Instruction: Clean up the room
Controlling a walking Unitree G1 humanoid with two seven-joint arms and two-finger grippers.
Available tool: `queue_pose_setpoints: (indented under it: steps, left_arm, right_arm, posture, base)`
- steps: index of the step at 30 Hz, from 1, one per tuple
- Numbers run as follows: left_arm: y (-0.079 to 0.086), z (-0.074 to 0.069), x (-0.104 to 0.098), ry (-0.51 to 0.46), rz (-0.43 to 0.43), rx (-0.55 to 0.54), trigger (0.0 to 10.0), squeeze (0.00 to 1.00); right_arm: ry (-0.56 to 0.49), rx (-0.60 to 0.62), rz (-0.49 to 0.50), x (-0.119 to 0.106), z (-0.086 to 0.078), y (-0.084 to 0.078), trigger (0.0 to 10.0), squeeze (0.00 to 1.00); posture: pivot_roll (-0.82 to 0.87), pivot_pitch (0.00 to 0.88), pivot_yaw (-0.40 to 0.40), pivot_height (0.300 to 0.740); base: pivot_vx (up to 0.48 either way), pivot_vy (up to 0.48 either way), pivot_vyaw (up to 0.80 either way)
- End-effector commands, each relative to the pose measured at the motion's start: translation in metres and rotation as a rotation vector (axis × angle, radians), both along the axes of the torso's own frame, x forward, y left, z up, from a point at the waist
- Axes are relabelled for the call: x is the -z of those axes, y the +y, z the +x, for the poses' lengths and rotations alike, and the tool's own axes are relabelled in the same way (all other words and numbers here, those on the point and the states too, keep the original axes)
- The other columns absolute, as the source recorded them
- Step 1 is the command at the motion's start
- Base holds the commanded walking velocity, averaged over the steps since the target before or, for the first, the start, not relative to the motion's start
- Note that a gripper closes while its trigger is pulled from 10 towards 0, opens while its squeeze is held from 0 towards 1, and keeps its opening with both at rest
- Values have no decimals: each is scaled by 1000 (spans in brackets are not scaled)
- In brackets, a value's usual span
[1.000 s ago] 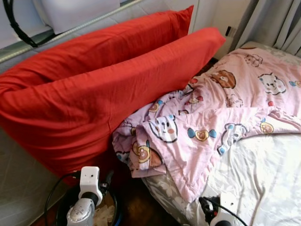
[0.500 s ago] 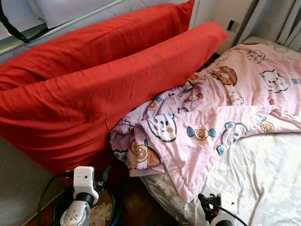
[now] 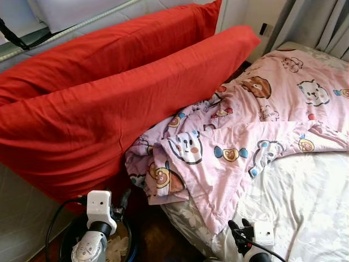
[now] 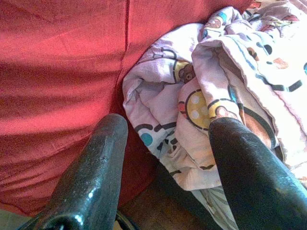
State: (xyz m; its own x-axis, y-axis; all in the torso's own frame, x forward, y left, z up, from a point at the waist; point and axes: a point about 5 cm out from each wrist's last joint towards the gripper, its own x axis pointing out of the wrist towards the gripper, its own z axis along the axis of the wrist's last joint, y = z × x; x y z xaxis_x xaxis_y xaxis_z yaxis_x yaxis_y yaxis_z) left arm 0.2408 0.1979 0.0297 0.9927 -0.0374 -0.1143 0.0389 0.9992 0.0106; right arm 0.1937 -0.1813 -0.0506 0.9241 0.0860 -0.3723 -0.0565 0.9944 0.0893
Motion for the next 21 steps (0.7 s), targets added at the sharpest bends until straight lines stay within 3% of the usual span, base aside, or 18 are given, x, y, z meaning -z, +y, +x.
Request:
queue_pose_setpoints:
  steps: [1, 3, 4, 6, 10, 14, 17, 21]
  left_arm:
    - [1, -4, 2, 20, -8, -8, 10000, 0]
    - [1, -4, 1, 20, -8, -9, 10000, 0]
    - [1, -4, 0, 18, -7, -11, 10000, 0]
    - [2, -4, -2, 16, -4, -13, 10000, 0]
    - [2, -4, -3, 13, -2, -15, 10000, 0]
    - [1, -4, -4, 10, -1, -15, 10000, 0]
    - [0, -4, -5, 12, -3, -15, 10000, 0]
    - [-1, -4, -6, 11, -3, -18, 10000, 0]
  right_arm:
    - [-17, 15, -36, 1, -7, -2, 10000, 0]
    - [-25, 23, -36, 0, -7, -2, 10000, 0]
    - [-368, -5, -55, -57, 48, 23, 10000, 0]
    - [-516, -7, -46, -88, 65, 36, 10000, 0]
    - [-490, 4, -20, -82, 60, 38, 10000, 0]
    - [-418, 151, 145, -71, 57, 35, 10000, 0]
    - [-410, 60, 115, -77, 53, 41, 10000, 0]
    - [-363, 51, 104, -70, 50, 41, 10000, 0]
  posture:
    - [32, 201, -21, 740]
    - [32, 201, -21, 740]
    - [34, 207, -19, 740]
    - [34, 209, -18, 740]
    - [34, 215, -16, 740]
    - [38, 220, -16, 740]
    - [32, 222, -20, 740]
    - [37, 225, -22, 740]
  base:
    - [0, 0, 0]
    - [0, 0, 0]
    - [0, 0, 0]
    - [0, 0, 0]
    - [0, 0, 0]
    - [0, 0, 0]
    - [0, 0, 0]
    - [0, 0, 0]
